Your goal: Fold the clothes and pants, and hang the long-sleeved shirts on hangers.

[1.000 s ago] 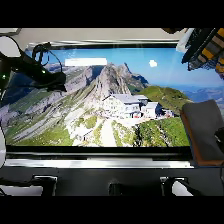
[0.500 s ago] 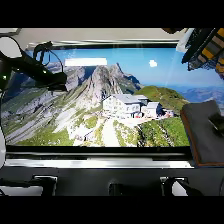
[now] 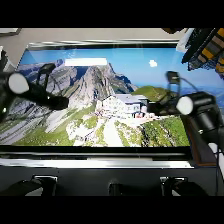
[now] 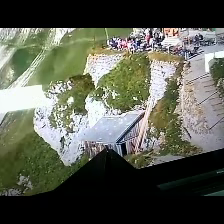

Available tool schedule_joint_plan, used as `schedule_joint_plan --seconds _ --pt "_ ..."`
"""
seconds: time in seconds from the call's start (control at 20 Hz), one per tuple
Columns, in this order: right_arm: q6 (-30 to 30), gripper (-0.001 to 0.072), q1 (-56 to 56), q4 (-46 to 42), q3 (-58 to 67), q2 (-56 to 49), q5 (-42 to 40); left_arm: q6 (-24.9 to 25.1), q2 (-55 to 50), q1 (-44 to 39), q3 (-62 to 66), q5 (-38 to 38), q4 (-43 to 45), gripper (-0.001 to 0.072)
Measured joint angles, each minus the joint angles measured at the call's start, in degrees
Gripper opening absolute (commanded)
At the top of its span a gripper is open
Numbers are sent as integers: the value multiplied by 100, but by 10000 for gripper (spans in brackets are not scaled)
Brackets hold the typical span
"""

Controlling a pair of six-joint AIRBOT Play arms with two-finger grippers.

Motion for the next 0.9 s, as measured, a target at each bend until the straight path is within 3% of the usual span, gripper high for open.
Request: schedule_joint_plan --seconds 0.3,0.9 --pt "-479 31 706 -46 0 -48 -334 -61 761 -17 -1069 461 487 19" --pt "-599 31 813 -66 0 -50 -358 -111 872 -20 -1255 450 605 19"
